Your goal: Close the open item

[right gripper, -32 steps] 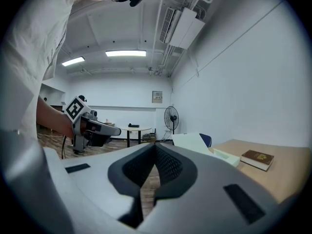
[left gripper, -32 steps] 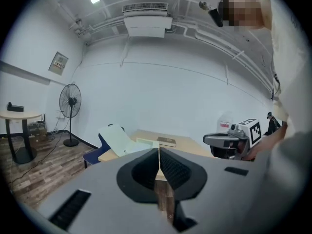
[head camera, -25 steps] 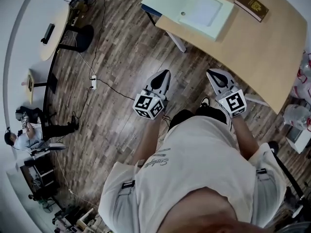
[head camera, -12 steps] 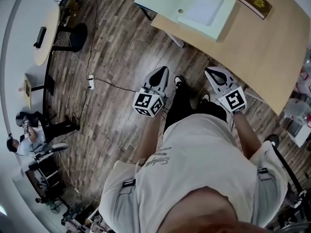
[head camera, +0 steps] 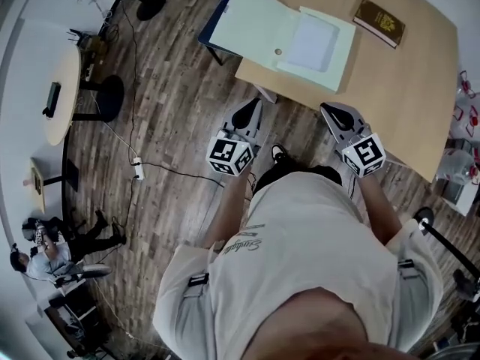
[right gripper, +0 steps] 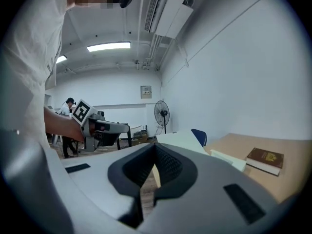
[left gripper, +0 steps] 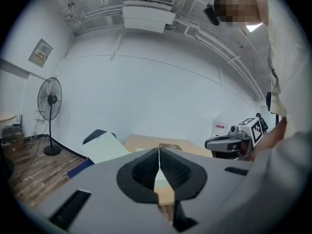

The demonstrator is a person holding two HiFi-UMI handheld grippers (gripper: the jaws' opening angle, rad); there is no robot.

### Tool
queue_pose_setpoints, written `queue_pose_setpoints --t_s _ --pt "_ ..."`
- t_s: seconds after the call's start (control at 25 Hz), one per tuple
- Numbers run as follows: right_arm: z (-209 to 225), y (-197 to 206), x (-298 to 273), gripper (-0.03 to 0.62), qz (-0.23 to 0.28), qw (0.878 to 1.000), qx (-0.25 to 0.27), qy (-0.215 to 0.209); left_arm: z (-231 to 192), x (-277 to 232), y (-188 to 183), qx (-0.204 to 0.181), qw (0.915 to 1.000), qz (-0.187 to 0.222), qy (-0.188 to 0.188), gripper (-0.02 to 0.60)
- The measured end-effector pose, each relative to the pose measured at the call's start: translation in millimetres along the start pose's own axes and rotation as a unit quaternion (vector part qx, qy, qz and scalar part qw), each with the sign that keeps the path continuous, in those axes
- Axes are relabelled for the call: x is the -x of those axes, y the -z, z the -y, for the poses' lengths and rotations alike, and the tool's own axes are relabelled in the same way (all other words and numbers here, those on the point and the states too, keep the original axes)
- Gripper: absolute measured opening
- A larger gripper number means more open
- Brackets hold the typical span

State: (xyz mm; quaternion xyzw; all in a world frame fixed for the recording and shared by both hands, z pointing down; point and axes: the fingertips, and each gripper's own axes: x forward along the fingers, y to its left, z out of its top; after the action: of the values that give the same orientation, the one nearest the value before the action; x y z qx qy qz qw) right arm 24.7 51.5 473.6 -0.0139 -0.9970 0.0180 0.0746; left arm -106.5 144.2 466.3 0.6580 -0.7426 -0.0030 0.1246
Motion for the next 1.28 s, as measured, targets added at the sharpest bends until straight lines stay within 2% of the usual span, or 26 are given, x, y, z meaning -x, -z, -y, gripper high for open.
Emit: queue_pose_setpoints --t_s 0.12,0.32,0.48,0.6,0.72,0.84,1.0,1.12,1.28 --pt "0 -15 -27 -0.005 0.014 1.0 -0.008 0.025 -29 -2 -1 -0.007 0.9997 -0.011 0.019 0.015" --pt "-5 -15 -58 -0.005 0.019 0.998 -0.018 0.057 -64 -14 18 -0.061 0.9957 -0.05 0.047 0.015" --pt "-3 -2 -54 -0.005 -0.014 0.996 -0.026 0.083 -76 -23 19 -0.039 0.9954 -0.052 0.071 0.015" --pt "8 3 -54 -0.005 -0.03 0.994 -0.032 0.097 -86 -30 25 -0.024 0.9958 -0.052 0.071 0.015" --pt "17 0 -61 -0.005 -0.03 0.995 -0.02 0.096 -95 -45 36 -0.008 0.9955 -0.063 0.07 0.016" --pt "30 11 -65 -0.005 -0.037 0.994 -0.032 0.096 -94 -60 38 0.0 0.9951 -0.068 0.073 0.016" --pt "55 26 -83 -0.005 -0.041 0.994 -0.057 0.085 -107 -79 27 -0.014 0.9954 -0.072 0.061 0.017" --pt "78 21 -108 -0.005 -0.035 0.997 -0.048 0.058 -126 -98 20 -0.015 0.995 -0.088 0.044 0.015" --pt "118 5 -139 -0.005 -0.013 0.998 -0.039 0.042 -135 -139 5 -0.032 0.9932 -0.098 0.054 0.015"
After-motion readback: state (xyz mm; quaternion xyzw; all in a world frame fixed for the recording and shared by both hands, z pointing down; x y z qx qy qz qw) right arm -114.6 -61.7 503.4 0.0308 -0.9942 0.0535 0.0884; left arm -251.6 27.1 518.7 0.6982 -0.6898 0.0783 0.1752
